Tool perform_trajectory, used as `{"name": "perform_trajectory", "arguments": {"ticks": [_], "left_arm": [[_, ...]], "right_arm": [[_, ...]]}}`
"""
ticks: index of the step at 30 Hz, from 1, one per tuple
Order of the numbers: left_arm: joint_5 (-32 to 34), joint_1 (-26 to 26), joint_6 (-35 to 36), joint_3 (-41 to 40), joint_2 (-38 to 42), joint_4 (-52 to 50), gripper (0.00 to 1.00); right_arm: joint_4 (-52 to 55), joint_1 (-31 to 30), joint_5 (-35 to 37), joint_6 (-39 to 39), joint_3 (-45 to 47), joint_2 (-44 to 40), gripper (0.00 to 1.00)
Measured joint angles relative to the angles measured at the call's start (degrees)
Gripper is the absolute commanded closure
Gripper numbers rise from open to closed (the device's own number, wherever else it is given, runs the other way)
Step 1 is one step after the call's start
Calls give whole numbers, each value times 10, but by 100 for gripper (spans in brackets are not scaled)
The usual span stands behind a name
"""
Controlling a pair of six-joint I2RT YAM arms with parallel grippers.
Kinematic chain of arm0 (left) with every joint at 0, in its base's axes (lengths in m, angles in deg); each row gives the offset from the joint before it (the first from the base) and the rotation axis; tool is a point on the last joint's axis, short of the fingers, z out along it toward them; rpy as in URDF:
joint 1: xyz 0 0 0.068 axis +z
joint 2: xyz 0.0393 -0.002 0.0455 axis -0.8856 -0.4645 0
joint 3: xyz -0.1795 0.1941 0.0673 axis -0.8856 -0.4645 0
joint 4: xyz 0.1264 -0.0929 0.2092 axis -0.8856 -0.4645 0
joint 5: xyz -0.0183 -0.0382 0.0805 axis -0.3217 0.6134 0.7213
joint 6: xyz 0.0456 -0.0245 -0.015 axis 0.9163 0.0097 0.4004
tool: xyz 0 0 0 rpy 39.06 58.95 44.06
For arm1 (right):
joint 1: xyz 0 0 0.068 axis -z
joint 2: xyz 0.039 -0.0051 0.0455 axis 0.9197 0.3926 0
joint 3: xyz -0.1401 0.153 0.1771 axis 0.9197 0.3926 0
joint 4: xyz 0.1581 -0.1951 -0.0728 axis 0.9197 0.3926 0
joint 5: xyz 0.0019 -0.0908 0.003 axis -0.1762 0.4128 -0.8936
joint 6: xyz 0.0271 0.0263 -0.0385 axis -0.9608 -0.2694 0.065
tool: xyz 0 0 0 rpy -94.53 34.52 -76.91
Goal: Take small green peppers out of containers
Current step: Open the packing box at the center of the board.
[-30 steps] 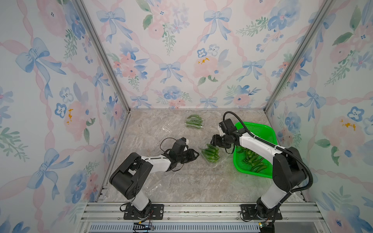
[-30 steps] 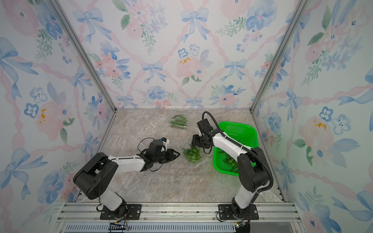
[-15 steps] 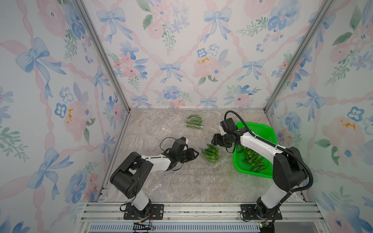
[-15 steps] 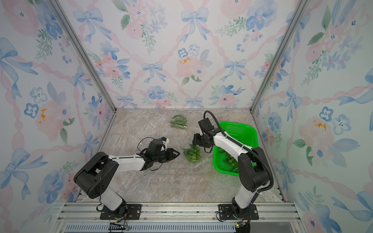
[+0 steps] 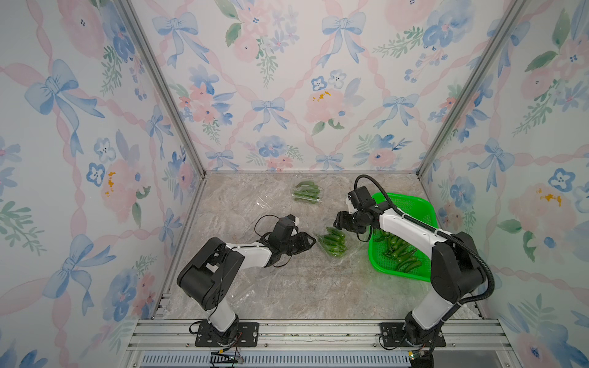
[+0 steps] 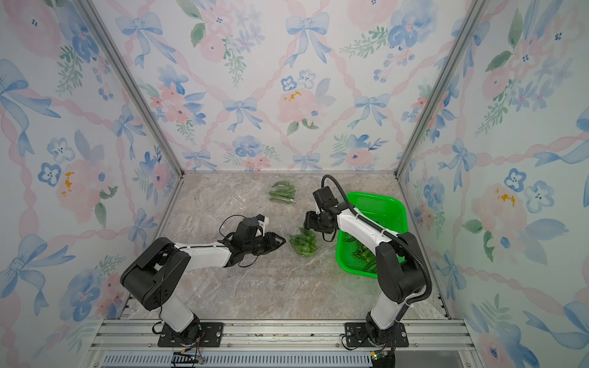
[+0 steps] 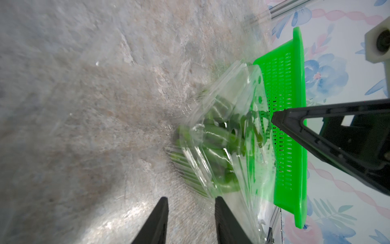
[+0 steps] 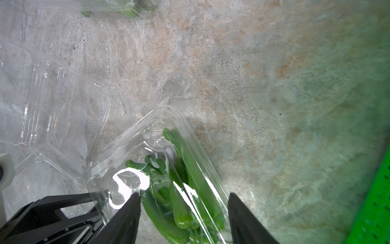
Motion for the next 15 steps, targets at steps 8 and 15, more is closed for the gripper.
{"name": "perform_trajectory", "arguments": {"ticks": [8, 15], "left_arm": [[-2, -2, 0, 0, -2, 2, 60], [-4, -2, 0, 1, -10, 4, 60]], "right_arm": [[0, 0, 0, -2, 2, 0, 34], [0, 0, -5, -4, 2, 0, 34]]}}
